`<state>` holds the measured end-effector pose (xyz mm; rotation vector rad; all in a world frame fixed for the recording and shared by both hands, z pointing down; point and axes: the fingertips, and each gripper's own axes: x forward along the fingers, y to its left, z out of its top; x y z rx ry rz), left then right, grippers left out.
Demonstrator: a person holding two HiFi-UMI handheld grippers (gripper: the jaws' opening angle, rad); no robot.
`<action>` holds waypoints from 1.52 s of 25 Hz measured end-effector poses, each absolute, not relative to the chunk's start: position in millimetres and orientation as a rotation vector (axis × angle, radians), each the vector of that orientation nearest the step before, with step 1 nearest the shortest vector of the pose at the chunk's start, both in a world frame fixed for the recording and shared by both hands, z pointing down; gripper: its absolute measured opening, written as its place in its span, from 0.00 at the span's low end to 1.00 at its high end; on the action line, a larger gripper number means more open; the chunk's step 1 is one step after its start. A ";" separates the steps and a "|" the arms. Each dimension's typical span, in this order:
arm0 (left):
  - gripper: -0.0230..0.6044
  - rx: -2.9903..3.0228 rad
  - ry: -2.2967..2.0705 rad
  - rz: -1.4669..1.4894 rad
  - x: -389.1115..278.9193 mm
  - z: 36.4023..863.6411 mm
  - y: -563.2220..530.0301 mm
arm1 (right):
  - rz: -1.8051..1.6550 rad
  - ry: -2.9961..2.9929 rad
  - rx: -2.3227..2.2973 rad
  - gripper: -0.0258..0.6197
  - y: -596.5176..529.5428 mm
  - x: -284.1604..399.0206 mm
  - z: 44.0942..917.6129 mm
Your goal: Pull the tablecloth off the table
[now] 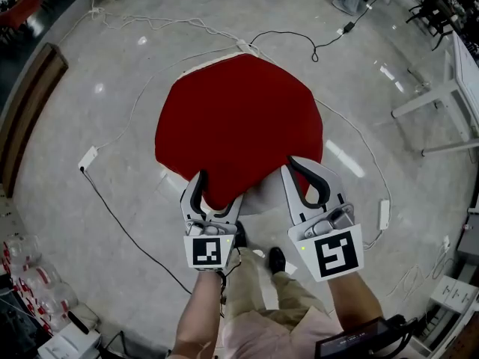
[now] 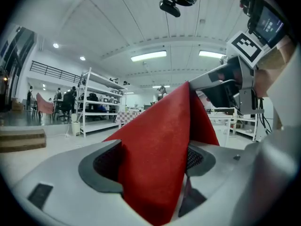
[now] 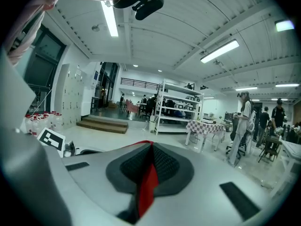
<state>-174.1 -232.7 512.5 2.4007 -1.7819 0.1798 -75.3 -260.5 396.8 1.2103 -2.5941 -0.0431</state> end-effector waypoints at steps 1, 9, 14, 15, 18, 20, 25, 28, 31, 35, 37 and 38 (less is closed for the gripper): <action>0.65 2.397 -1.788 0.182 -175.7 511.1 -233.1 | -0.045 -2.593 1.211 0.08 -259.8 -74.2 397.3; 0.13 2.372 -1.801 0.229 -190.4 495.5 -230.9 | -0.051 -2.582 1.196 0.08 -252.8 -73.2 409.3; 0.09 2.389 -1.790 0.196 -198.1 483.1 -231.1 | -0.055 -2.581 1.197 0.08 -247.5 -69.9 416.7; 0.09 2.387 -1.789 0.191 -199.0 481.6 -231.5 | -0.057 -2.579 1.196 0.08 -246.7 -69.3 417.9; 0.09 2.378 -1.780 0.181 -200.7 479.0 -232.7 | -0.062 -2.573 1.196 0.08 -244.8 -68.1 421.1; 0.09 2.373 -1.775 0.179 -202.5 476.1 -233.9 | -0.068 -2.572 1.192 0.08 -243.9 -68.2 422.9; 0.09 2.376 -1.757 0.189 -203.5 465.6 -236.7 | -0.085 -2.555 1.179 0.08 -240.1 -65.4 427.1; 0.09 2.383 -1.738 0.194 -201.3 459.6 -238.1 | -0.066 -2.578 1.173 0.08 -236.9 -66.4 429.7; 0.09 2.389 -1.722 0.189 -198.1 455.9 -241.0 | -0.046 -2.541 1.083 0.15 -230.8 -72.4 444.8; 0.09 2.388 -1.704 0.183 -192.0 450.6 -241.5 | -0.054 -2.455 1.060 0.37 -224.8 -78.1 462.6; 0.09 2.390 -1.699 0.177 -189.8 446.3 -241.6 | -0.098 -2.397 1.115 0.37 -227.4 -73.6 465.9; 0.09 2.393 -1.697 0.173 -189.1 444.5 -241.9 | -0.124 -2.366 1.144 0.37 -228.9 -69.9 466.3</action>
